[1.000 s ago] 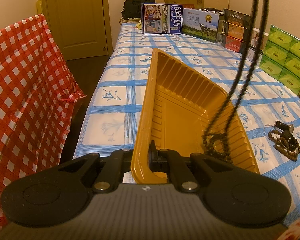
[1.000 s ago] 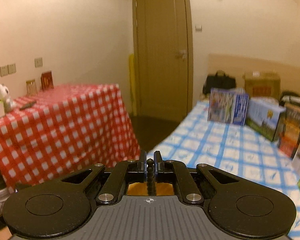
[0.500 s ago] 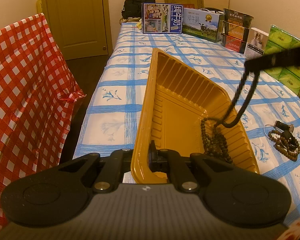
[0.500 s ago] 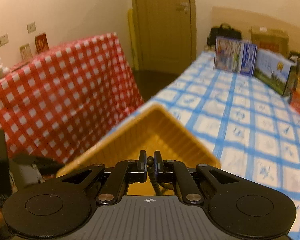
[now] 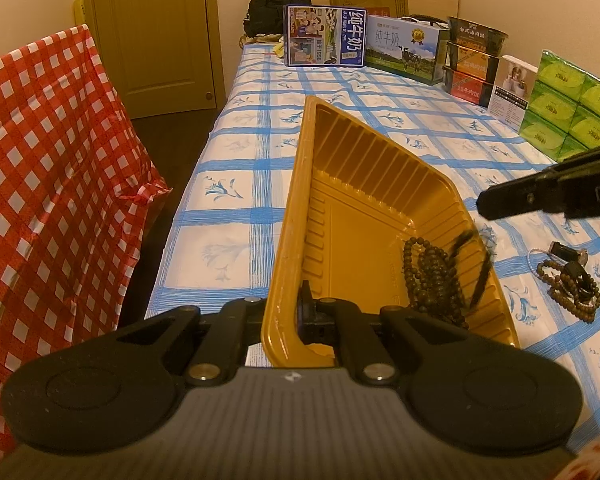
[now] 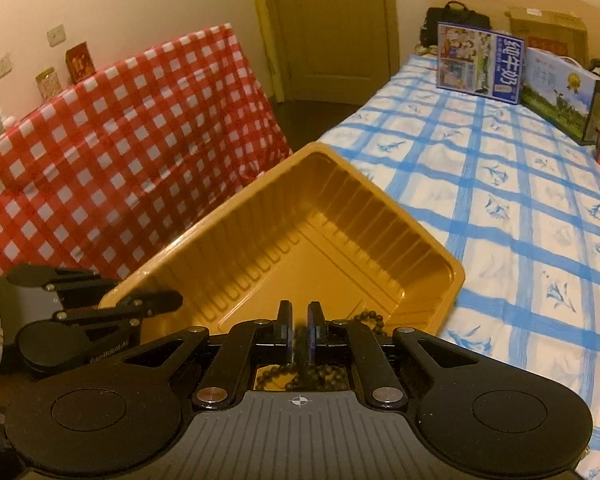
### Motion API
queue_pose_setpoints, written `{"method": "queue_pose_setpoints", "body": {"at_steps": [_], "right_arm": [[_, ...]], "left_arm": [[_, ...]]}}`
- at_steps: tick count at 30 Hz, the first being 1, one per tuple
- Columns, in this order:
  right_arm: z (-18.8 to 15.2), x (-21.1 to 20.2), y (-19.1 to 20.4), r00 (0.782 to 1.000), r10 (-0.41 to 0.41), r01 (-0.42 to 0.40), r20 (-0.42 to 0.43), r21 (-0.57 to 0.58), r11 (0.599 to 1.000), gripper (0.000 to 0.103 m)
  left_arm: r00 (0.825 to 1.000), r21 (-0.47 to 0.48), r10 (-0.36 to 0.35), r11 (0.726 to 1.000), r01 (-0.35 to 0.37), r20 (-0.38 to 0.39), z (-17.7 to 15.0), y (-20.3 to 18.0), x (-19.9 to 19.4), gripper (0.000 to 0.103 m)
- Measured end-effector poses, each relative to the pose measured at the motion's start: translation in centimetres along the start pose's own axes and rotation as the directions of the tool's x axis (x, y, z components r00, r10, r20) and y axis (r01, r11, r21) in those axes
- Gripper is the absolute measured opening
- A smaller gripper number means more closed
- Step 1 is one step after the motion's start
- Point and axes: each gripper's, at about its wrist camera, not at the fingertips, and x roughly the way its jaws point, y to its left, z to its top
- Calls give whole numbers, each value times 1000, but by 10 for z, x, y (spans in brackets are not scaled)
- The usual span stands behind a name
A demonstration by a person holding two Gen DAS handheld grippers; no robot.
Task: Organize jewelry
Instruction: 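Open the right tool and move it back over the jewelry pile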
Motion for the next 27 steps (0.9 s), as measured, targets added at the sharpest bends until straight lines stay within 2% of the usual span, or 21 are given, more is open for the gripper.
{"method": "queue_pose_setpoints", "body": {"at_steps": [2, 3, 6, 11, 18, 27], "right_arm": [[1, -3, -3, 1000, -4, 4, 15, 17, 1000, 9], [0, -5, -4, 1000, -6, 6, 23, 23, 1000, 13], [-2, -13, -8, 998, -26, 24, 55, 38, 999, 39], [-15, -29, -22, 991, -90, 79, 101, 103, 992, 41], [-63, -48, -46, 968, -228, 201, 108, 212, 956, 41], [-142, -76, -85, 918, -396, 357, 41, 352, 865, 41]], "left_arm": [[1000, 4, 1, 1000, -1, 0, 0, 0, 0, 5], [1000, 1, 0, 1000, 0, 1, 0, 0, 0, 5], [1000, 1, 1, 1000, -1, 0, 0, 0, 0, 5], [1000, 1, 1, 1000, -1, 0, -1, 1, 1, 5], [1000, 1, 1, 1000, -1, -1, -4, 2, 2, 5], [1000, -2, 1, 1000, -1, -1, -4, 2, 2, 5]]}}
